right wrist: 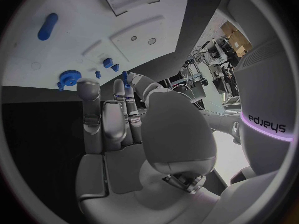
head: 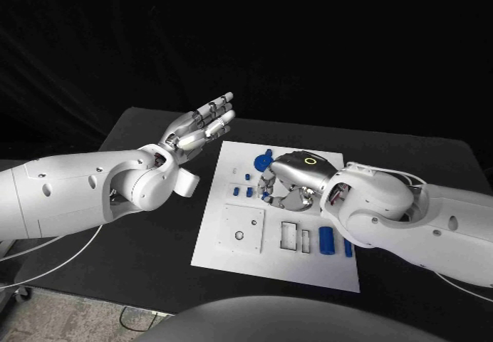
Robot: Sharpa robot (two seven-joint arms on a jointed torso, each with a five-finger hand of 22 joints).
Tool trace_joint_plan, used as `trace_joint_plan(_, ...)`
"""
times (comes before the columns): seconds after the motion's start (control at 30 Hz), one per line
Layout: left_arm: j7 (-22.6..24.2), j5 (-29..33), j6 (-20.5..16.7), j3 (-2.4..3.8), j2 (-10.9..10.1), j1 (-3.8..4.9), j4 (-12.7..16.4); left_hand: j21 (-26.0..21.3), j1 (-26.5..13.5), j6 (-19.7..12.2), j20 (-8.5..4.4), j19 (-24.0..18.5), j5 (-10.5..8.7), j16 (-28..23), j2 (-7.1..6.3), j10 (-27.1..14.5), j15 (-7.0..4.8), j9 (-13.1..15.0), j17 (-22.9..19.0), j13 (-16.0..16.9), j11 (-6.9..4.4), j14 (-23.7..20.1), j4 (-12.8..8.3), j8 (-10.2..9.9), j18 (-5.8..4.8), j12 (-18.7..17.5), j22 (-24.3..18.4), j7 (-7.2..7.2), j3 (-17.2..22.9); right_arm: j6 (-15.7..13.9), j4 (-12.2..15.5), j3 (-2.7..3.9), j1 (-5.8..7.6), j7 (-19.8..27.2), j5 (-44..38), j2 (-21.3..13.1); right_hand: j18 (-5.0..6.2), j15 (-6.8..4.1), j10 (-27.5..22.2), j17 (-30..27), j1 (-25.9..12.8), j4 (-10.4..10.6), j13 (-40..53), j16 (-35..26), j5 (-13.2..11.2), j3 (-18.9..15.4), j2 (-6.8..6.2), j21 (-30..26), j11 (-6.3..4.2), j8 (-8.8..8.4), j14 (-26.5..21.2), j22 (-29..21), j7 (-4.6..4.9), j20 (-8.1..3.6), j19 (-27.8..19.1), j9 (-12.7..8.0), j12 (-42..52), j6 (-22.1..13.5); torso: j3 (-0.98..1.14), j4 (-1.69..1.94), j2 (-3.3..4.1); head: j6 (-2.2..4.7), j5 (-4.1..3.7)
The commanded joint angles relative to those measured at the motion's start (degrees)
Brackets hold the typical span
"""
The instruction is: Assemble the parts on the task board
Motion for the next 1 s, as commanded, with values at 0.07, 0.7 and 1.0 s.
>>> trace_joint_plan(0.07, 0.41, -0.32, 0.86, 0.01, 0.06, 0.02, 0.11, -0.08, 0.24, 0.13, 0.06, -0.3, 0.32, 0.13, 0.47, -0.09, 0.19, 0.05, 0.06, 0.08, 0.44, -0.07, 0.0, -0.03, 0.47, 0.23, -1.47, 0.33, -0.75, 0.64, -2.09, 0.01, -1.34, 0.36, -2.44, 2.41, 0.29, -0.15, 0.49, 0.04, 0.78, -0.14, -0.06, -0.09, 0.45, -0.21, -0.01, -0.01, -0.01, -0.24, 0.32, 4.18, -0.04, -0.04, 0.25, 0.09, -0.39, -0.06, -0.05, 0.07, 0.05, 0.0, 0.17)
trace_joint_plan(0.7, 0.42, -0.32, 1.27, -0.02, 0.55, -0.03, -0.44, -0.21, 0.35, 0.03, 0.03, -0.5, 0.34, 0.14, 1.08, -0.13, 0.29, 0.03, 0.06, 0.06, 0.61, -0.05, -0.01, -0.05, 0.22, 0.19, -1.92, 0.55, -1.13, 0.08, -7.72, 0.02, -5.91, 1.32, -5.28, 7.54, 0.33, -0.17, 0.85, -0.03, 1.06, -0.36, -0.25, -0.14, 0.84, -0.26, -0.19, -0.25, -0.04, -0.43, 0.29, 4.14, 0.01, -0.07, 0.14, -0.01, -0.56, 0.0, -0.01, -0.01, -0.04, 0.0, 1.66)
trace_joint_plan(1.0, 0.38, -0.32, 1.38, -0.05, 0.63, -0.04, -0.48, -0.2, 0.38, 0.06, 0.04, -0.48, 0.34, 0.17, 1.23, -0.14, 0.33, 0.03, 0.08, 0.07, 0.66, 0.01, -0.01, -0.05, 0.22, 0.21, -1.86, 0.63, -1.18, 0.75, -7.38, 0.02, -6.56, 1.02, -5.57, 7.19, 0.37, -0.2, 1.1, -0.24, 1.21, -0.49, -0.32, -0.31, 0.96, -0.3, -0.28, -0.48, -0.05, -0.64, 0.2, 4.09, 0.06, -0.09, 0.04, -0.11, -0.6, -0.14, 0.05, -0.15, -0.08, 0.0, 2.13)
